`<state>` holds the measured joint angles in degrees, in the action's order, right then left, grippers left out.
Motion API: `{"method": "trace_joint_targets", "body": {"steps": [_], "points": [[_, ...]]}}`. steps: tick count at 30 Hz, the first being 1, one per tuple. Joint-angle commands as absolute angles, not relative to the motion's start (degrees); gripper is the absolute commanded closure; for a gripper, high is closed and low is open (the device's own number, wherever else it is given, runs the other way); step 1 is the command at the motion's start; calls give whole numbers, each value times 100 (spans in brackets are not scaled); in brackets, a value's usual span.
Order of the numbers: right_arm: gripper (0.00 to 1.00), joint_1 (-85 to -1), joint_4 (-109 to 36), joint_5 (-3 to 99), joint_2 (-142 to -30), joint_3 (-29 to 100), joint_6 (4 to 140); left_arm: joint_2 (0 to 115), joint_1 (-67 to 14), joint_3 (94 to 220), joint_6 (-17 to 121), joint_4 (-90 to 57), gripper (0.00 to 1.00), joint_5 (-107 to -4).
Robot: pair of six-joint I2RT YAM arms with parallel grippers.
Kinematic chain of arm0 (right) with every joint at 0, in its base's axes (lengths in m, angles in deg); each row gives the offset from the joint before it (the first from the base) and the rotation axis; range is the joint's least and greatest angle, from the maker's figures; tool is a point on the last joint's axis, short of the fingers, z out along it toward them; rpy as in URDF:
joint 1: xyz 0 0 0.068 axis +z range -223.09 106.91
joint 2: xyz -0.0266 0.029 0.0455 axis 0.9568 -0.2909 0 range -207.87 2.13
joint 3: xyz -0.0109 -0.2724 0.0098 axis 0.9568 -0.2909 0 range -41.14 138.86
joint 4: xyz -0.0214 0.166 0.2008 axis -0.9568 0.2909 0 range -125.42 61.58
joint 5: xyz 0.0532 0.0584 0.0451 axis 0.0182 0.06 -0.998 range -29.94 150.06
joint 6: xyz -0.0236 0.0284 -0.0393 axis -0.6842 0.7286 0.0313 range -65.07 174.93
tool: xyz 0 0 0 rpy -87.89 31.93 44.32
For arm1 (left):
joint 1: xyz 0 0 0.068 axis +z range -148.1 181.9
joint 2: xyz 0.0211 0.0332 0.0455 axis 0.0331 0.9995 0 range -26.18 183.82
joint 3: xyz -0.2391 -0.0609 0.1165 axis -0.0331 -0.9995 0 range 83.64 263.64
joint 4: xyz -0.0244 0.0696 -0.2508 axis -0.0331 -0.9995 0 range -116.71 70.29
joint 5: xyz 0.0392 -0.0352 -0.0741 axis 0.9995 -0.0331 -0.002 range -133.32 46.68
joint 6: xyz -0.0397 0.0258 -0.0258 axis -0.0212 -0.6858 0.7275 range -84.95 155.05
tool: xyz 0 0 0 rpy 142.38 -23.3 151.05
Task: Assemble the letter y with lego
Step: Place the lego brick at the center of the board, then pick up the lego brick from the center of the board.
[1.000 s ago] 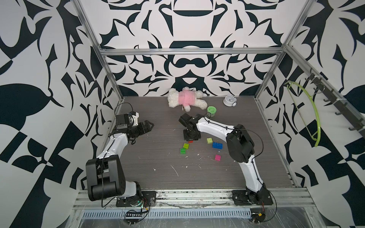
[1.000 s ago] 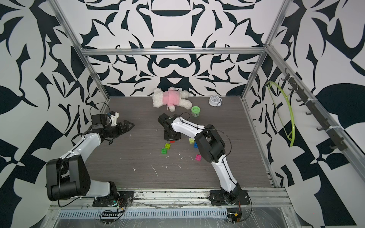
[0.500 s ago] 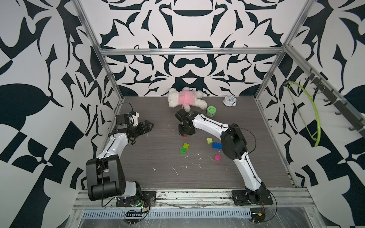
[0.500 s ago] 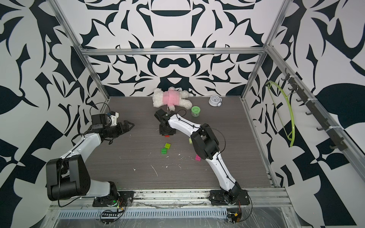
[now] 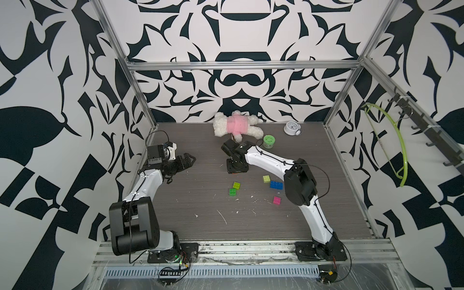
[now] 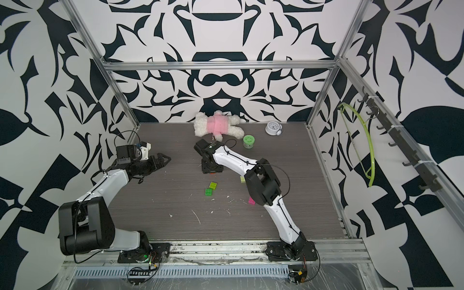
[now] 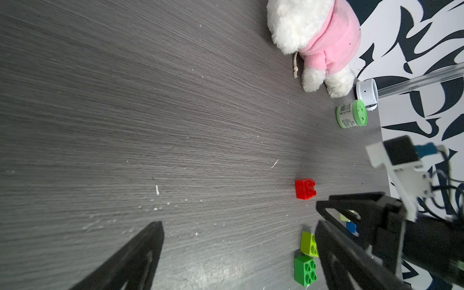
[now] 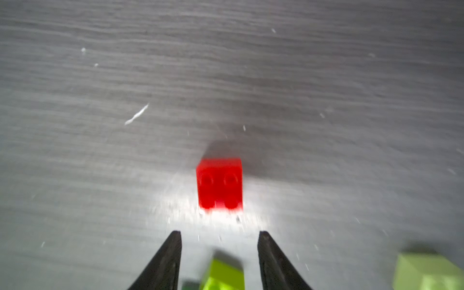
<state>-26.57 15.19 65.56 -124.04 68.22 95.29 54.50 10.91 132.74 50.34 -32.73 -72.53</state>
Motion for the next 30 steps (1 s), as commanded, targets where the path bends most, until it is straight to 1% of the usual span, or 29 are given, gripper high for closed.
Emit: {"method": "trace_joint_targets", "body": {"steps": [1,6,9,12,21,30], "points": [[49,-2531,1674,6730,-11829,6420,9952,5362,1121,13202,5077,-3241,1,-7380],[48,-2432,1666,6616,-11670,6007,10320,5376,1118,13198,5130,-3237,1,-7425],[41,-2372,1666,6558,-11729,5959,10430,5378,1120,13198,5139,-3223,1,-7431],[40,-2354,1708,6447,-11840,5955,10484,5356,1121,13198,5139,-3221,1,-7436],[49,-2344,1556,6259,-12026,5864,10486,5345,1121,13198,5138,-3227,1,-7452],[53,-2352,1526,6213,-12168,5861,10450,5353,1121,13198,5141,-3237,1,-7452]]}}
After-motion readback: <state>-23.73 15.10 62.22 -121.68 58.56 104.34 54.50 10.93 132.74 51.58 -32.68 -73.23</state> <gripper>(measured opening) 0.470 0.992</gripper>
